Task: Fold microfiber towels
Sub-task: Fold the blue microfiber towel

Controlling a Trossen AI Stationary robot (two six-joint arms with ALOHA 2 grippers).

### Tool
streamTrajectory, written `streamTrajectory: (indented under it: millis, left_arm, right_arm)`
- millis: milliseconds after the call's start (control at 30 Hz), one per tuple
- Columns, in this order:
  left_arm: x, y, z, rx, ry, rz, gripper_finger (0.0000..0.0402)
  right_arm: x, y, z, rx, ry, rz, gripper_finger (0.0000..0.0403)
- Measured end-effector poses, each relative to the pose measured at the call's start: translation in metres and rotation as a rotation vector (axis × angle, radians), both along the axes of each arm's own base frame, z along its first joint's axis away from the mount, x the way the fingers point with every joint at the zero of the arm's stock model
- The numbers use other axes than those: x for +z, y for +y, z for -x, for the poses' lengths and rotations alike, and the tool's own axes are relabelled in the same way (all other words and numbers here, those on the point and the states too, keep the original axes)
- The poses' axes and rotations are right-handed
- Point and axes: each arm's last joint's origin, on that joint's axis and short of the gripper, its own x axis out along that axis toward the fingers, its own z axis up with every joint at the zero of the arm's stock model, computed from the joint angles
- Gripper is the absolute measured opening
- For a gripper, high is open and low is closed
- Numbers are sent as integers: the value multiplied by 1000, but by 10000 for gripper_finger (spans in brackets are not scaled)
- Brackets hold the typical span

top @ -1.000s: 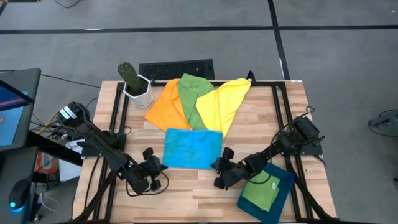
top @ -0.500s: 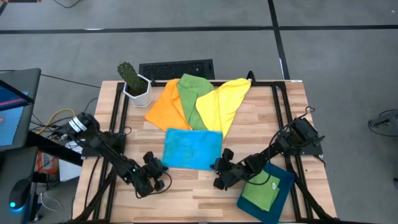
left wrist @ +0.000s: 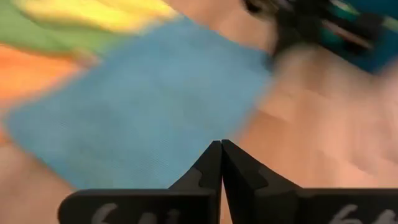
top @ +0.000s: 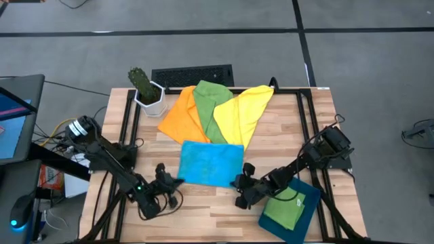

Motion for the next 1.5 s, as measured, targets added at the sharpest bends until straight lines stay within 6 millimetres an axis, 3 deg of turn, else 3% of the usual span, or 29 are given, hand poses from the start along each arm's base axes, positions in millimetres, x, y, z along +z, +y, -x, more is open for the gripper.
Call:
streamTrajectory:
  millis: [100, 200, 500, 833, 1000, 1233, 1367, 1500]
  left_arm:
    - [-7, 11, -4, 72, -16, -28, 2]
    - [-29, 20, -6, 103, 74, 19, 2]
    - [-71, 5, -10, 127, 68, 149, 2]
    - [-74, 0, -5, 122, 69, 164, 2]
    - [-74, 1, -4, 125, 64, 157, 2]
    - [-75, 2, -4, 126, 83, 135, 2]
    - [-74, 1, -5, 122, 85, 130, 2]
    - [-72, 1, -6, 107, 95, 119, 2]
  right_arm:
    - [0, -3, -2, -11, -3, 0, 24]
    - [0, -3, -2, -15, -4, -2, 32]
    - [-1, -3, 0, -12, 11, 14, 23]
    - [1, 11, 7, -7, -29, 47, 23]
    - [-9, 10, 15, -24, 79, 37, 17]
    - [-7, 6, 17, 1, 136, 48, 27]
    - [4, 9, 17, 47, 128, 109, 29]
    - [29, 14, 19, 51, 38, 141, 29]
